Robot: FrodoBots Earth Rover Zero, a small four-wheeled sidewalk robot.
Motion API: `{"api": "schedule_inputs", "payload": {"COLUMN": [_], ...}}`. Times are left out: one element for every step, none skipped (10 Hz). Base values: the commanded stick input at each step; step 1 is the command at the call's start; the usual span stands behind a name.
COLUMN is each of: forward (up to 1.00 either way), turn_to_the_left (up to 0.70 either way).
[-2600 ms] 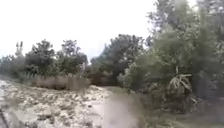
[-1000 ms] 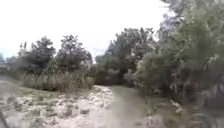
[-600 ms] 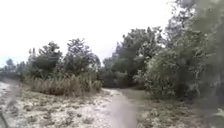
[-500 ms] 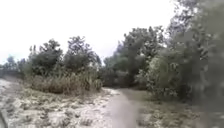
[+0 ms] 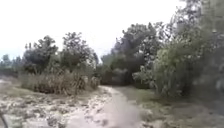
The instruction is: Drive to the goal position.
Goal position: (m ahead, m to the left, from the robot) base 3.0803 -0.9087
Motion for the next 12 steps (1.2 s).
{"api": "schedule_inputs", "payload": {"forward": [0.85, 0.85, 0.85, 0.85, 0.85, 0.85, 0.85, 0.85, 0.85, 0.85, 0.85, 0.85], "turn_to_the_left": [0.0, 0.0, 0.0, 0.0, 0.0, 0.0, 0.0, 0.0, 0.0, 0.0, 0.0, 0.0]}}
